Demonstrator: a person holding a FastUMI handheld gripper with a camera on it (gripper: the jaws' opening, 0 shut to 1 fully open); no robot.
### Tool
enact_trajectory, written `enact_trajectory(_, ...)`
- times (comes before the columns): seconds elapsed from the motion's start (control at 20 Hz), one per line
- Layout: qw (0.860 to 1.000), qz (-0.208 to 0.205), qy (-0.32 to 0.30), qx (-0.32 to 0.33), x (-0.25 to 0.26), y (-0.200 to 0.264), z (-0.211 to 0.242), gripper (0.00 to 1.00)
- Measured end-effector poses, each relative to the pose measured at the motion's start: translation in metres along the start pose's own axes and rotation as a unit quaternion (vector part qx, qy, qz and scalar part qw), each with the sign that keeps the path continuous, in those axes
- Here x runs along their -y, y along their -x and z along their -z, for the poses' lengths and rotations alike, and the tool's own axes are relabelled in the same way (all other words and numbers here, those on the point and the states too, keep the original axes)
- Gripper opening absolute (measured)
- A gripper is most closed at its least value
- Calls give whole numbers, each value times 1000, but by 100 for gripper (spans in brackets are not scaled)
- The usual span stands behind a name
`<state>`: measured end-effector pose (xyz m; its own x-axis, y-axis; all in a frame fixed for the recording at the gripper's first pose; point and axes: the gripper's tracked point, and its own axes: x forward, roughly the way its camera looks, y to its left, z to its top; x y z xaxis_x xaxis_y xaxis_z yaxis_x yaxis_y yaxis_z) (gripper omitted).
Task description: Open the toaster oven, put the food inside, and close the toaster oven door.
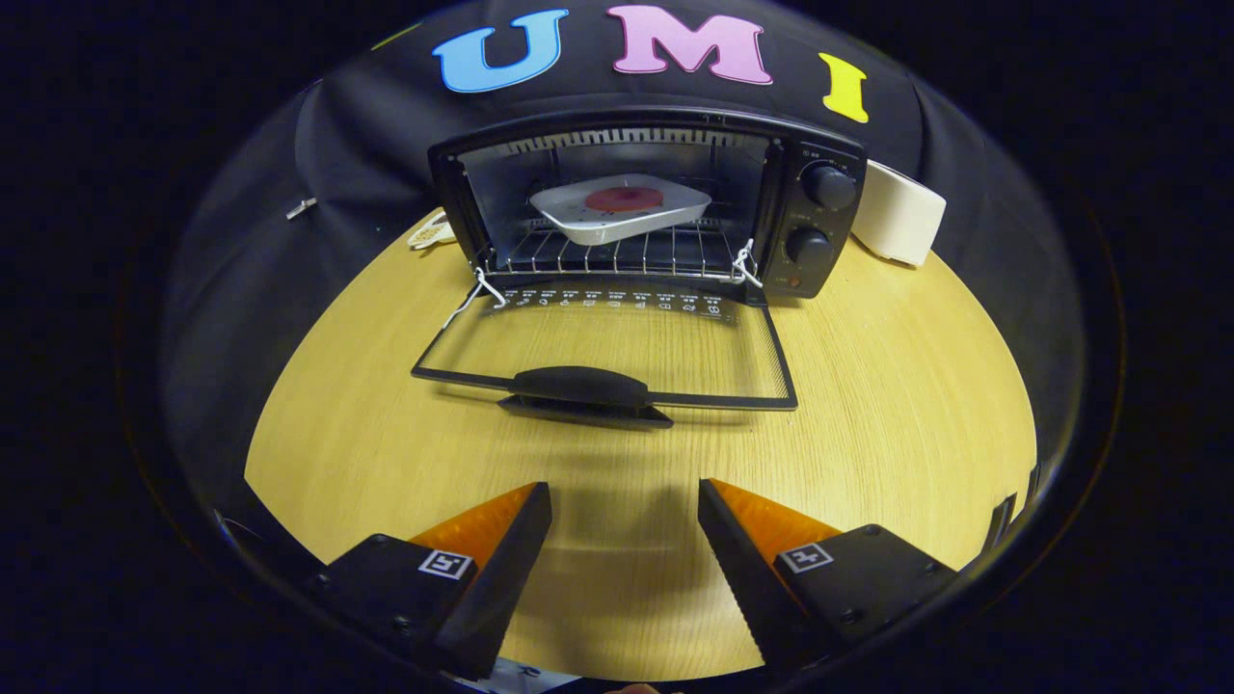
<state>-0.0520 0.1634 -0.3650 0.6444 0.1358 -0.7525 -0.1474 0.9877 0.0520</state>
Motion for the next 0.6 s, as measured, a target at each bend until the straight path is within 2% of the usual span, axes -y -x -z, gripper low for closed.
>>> enact_trajectory(0.2,999,27,-7,-18,2,-18,6,99)
enact_trajectory(0.6,999,39,-29,-11,1,-43,-19,99)
